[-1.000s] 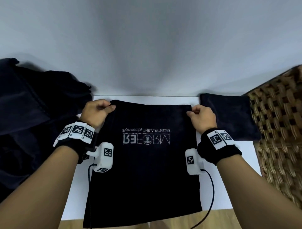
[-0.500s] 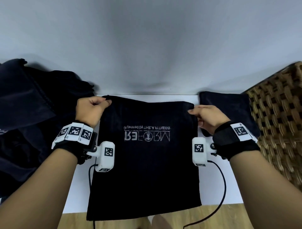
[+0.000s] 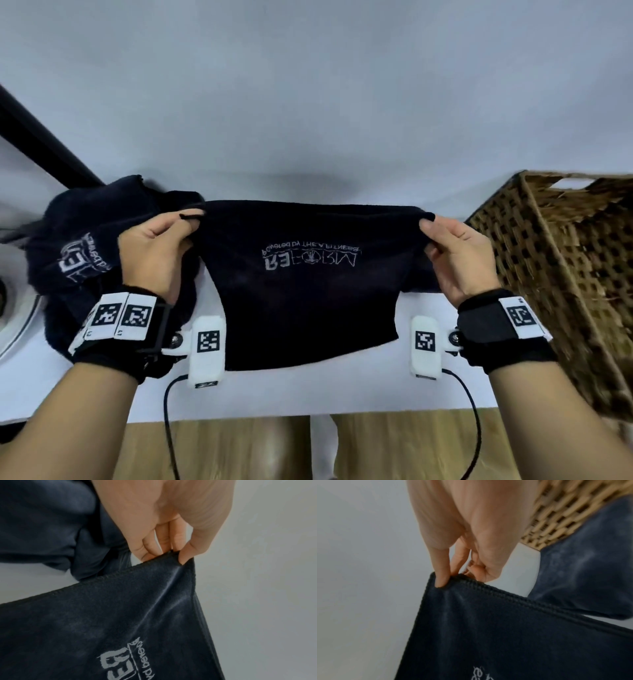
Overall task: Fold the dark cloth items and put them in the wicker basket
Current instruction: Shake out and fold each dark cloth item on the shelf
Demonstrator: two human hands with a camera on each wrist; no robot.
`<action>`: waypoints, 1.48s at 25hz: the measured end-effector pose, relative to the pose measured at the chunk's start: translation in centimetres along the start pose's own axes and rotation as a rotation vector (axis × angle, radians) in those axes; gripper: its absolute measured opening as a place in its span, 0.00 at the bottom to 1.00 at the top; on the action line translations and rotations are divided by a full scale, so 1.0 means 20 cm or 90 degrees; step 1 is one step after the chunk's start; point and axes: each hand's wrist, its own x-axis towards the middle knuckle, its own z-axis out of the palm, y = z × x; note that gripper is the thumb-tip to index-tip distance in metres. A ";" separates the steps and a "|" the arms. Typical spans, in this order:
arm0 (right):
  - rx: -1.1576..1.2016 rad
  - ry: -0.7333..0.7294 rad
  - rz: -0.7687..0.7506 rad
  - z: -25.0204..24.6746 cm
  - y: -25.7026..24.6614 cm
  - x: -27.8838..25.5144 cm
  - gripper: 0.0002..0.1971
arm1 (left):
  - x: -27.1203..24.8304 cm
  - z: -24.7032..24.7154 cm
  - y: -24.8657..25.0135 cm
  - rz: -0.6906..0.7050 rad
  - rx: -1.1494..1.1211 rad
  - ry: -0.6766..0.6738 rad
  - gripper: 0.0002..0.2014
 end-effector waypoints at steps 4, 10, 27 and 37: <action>0.015 -0.020 -0.097 0.10 -0.29 -0.21 0.06 | -0.13 -0.05 0.33 0.041 -0.054 -0.028 0.11; -0.161 -0.043 -0.262 0.17 -0.73 -0.48 0.10 | -0.26 -0.11 0.79 0.166 0.009 -0.015 0.10; 0.012 -0.177 -0.195 0.21 -1.11 -0.78 0.13 | -0.51 -0.17 1.19 0.259 0.003 -0.053 0.06; -0.711 -0.091 -0.271 0.13 -0.92 -0.65 0.10 | -0.48 -0.26 1.05 0.272 0.285 -0.101 0.14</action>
